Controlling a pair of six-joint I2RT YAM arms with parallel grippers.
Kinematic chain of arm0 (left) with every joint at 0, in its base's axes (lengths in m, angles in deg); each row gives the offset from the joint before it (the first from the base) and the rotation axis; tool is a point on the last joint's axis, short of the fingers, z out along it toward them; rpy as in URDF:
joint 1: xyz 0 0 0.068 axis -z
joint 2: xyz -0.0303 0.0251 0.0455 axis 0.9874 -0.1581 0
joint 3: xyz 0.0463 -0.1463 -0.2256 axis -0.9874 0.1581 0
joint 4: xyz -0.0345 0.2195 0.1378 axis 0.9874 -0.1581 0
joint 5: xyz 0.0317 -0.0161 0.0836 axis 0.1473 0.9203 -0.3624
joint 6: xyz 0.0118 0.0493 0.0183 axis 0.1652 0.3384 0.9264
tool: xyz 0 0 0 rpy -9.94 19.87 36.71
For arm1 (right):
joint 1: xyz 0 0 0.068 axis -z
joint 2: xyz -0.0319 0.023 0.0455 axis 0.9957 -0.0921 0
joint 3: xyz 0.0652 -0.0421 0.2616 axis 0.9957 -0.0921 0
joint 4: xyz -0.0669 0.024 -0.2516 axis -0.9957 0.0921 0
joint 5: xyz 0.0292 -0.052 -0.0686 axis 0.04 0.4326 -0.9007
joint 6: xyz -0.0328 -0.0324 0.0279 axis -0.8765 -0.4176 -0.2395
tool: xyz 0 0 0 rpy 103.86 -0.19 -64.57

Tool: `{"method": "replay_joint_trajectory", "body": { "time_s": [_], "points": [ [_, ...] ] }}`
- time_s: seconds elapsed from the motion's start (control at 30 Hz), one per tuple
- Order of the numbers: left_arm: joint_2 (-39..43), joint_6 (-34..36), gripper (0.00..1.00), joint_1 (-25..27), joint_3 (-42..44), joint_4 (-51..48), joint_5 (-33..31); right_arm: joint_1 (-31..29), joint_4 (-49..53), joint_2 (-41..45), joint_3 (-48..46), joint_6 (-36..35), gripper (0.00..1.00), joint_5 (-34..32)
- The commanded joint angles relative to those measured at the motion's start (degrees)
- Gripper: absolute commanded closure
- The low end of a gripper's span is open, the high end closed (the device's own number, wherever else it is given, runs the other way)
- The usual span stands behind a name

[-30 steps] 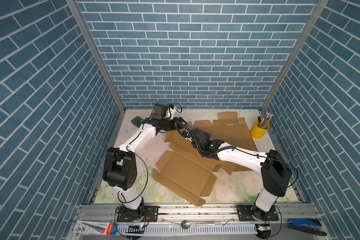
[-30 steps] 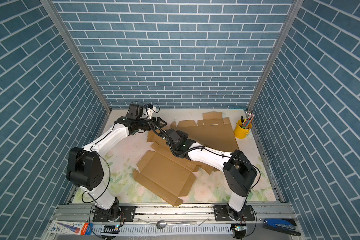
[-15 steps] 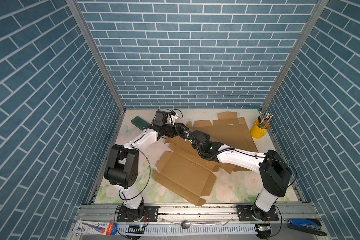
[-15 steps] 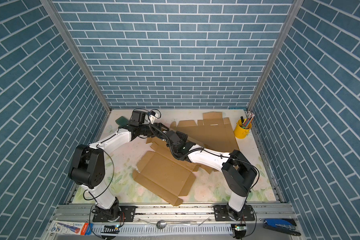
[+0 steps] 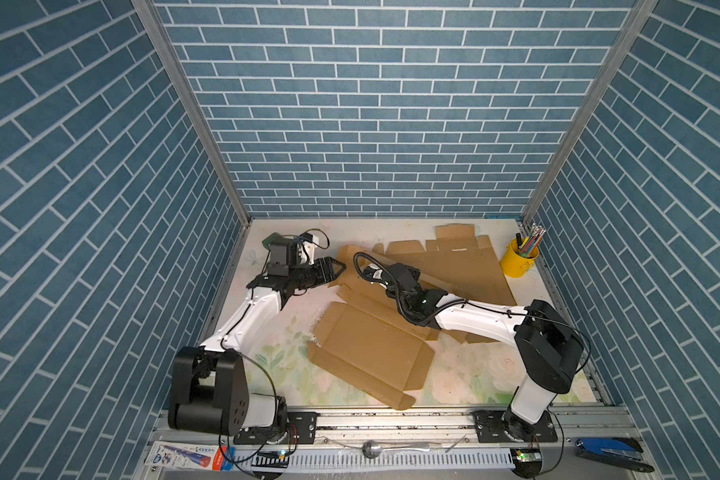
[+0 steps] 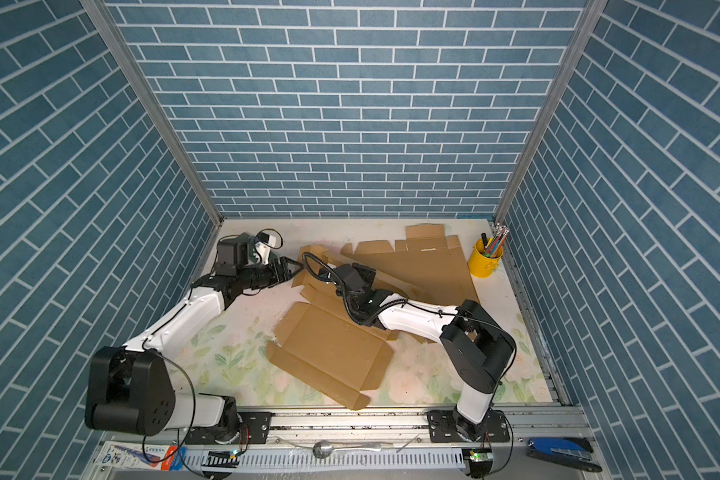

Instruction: Fold the paper box

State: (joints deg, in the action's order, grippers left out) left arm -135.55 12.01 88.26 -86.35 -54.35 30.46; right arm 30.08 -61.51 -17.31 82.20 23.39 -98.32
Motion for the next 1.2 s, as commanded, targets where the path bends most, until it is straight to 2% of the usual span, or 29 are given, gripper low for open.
{"method": "replay_joint_trajectory", "body": {
  "time_s": [0.0, 0.07, 0.43, 0.6, 0.8, 1.03, 1.17],
  "points": [
    [0.5, -5.7, 0.25, 0.4, 8.9, 12.2, -5.2, 0.3, -2.8, 1.1, -1.9, -2.0, 1.00, -0.2],
    [-0.5, -7.3, 0.23, 1.2, 11.1, 17.3, -6.0, 0.3, -2.8, 1.4, -2.0, -2.0, 1.00, -0.2],
    [-11.2, -8.2, 0.23, 6.3, 12.0, 27.4, -8.7, 0.3, -2.9, 1.1, -2.2, -1.4, 1.00, 0.0],
    [-13.8, -10.6, 0.27, 7.7, 11.3, 31.9, -6.4, 0.3, -2.8, 1.0, -2.3, -1.4, 1.00, 0.0],
    [-14.0, -9.3, 0.29, 12.4, 11.0, 30.9, -7.0, 0.2, -2.5, 0.9, -2.2, -1.1, 1.00, 0.0],
    [-16.1, -9.4, 0.29, 13.1, 11.4, 32.4, -6.4, 0.1, -2.0, 0.8, -2.1, -0.8, 1.00, 0.0],
    [-10.4, -6.2, 0.29, 12.7, 8.8, 24.7, -6.4, 0.4, -1.9, 1.0, -2.2, -2.0, 1.00, 0.2]
  ]
}}
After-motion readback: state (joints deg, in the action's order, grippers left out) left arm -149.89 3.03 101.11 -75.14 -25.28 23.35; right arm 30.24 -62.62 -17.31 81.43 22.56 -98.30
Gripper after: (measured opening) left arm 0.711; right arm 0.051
